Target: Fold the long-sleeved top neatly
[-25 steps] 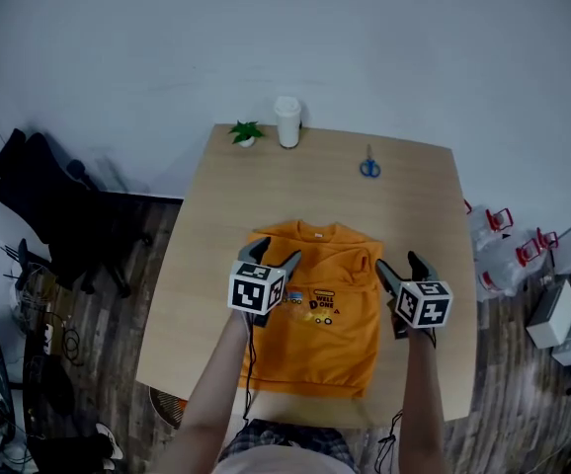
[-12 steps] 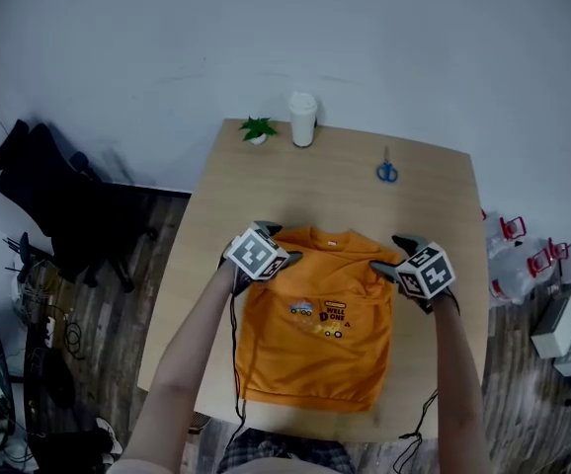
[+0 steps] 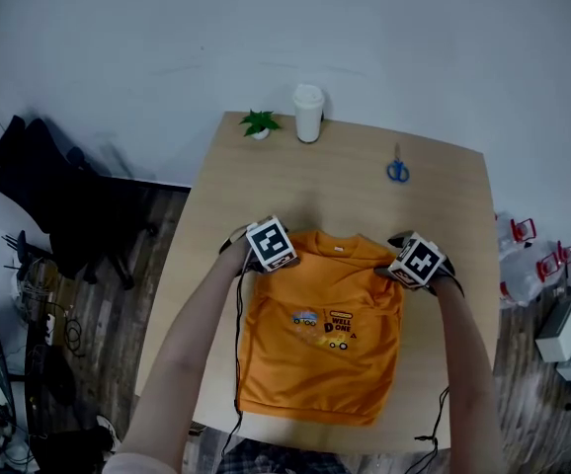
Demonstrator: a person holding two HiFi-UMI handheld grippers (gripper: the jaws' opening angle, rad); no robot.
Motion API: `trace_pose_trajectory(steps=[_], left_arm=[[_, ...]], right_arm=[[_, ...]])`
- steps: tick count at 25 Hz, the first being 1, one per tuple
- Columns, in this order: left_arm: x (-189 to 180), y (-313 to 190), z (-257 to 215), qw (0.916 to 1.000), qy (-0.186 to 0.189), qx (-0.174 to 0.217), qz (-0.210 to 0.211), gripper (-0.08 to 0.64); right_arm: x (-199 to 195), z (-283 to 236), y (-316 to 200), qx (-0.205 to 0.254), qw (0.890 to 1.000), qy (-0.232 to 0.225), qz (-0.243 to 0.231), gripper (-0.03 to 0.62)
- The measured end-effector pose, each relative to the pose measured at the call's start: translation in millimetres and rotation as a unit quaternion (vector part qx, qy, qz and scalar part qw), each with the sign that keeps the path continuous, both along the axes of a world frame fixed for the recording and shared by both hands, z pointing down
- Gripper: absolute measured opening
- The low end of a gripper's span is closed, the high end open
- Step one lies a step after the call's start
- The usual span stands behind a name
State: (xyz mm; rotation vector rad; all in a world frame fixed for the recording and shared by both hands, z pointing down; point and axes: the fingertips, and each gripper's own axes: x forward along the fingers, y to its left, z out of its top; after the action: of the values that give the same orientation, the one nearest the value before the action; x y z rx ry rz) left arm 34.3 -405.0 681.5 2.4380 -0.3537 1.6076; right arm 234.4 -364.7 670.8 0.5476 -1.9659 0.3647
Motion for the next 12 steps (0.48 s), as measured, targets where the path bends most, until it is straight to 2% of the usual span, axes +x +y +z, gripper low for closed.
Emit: trace_pose_trajectory(steps=[7,12], left_arm=[[1,-5,25,0.9993,-0.034,-0.017,0.005,0.337],[3,2,27,0.9989,-0.022,-0.041,-0.005,0.294]], right_arm=[[3,22,-5,-0.021,0.999,0.041,-0.017,0.330],[4,32,3,-0.037,0.999,0.038,-0.010,0.288]])
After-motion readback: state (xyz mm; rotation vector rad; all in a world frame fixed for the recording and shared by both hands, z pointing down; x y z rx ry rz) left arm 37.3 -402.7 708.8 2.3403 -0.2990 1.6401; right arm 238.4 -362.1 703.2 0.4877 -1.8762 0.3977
